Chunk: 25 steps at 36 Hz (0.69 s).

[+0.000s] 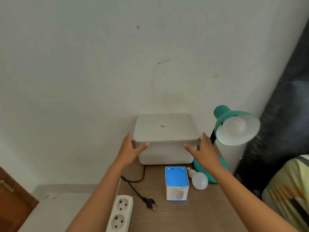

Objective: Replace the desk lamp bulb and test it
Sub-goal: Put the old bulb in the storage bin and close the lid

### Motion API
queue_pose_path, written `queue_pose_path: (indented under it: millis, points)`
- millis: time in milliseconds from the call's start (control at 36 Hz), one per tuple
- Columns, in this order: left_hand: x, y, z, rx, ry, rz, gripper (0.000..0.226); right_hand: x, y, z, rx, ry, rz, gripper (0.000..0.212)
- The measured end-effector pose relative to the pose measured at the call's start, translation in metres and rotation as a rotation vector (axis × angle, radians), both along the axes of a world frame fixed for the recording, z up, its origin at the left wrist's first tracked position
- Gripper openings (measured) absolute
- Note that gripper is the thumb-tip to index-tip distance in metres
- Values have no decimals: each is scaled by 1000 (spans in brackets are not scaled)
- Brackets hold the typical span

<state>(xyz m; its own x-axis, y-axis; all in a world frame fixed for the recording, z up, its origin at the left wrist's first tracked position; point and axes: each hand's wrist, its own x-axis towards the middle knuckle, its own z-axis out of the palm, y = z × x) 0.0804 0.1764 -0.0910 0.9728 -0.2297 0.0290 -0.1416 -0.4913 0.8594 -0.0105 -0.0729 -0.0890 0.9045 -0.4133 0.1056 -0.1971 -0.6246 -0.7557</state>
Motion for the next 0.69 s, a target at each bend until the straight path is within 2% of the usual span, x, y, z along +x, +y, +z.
queue_pose_path:
  millis: [28,83,139,222,278,333,389,472,611,694]
  points:
    - [4,-1,-3,-25,2,-16,96,7,-3,-1,34,2,-10,96]
    - [14,-5,-11,-80,0,-31,78,19,-8,-5,71,-15,-7,96]
    - [21,-9,-18,-133,-25,-16,66,26,-10,-11,75,-57,6,88]
    - [27,-13,-30,-236,-34,29,82,30,-11,-15,84,-146,10,69]
    - [27,-15,-33,-299,-35,57,89,31,-12,-14,94,-205,1,64]
    - [28,-16,-31,-352,-56,71,89,33,-12,-10,117,-248,-3,64]
    - [28,-21,-23,-405,-77,79,78,35,-10,-4,188,-280,-12,62]
    - [33,-24,-11,-452,-92,68,56,39,-7,7,290,-311,-39,67]
    - [41,-23,-2,-456,-53,-13,64,48,-12,11,386,-230,-10,83]
    - [45,-24,-1,-450,-60,-23,61,50,-14,10,424,-208,3,85]
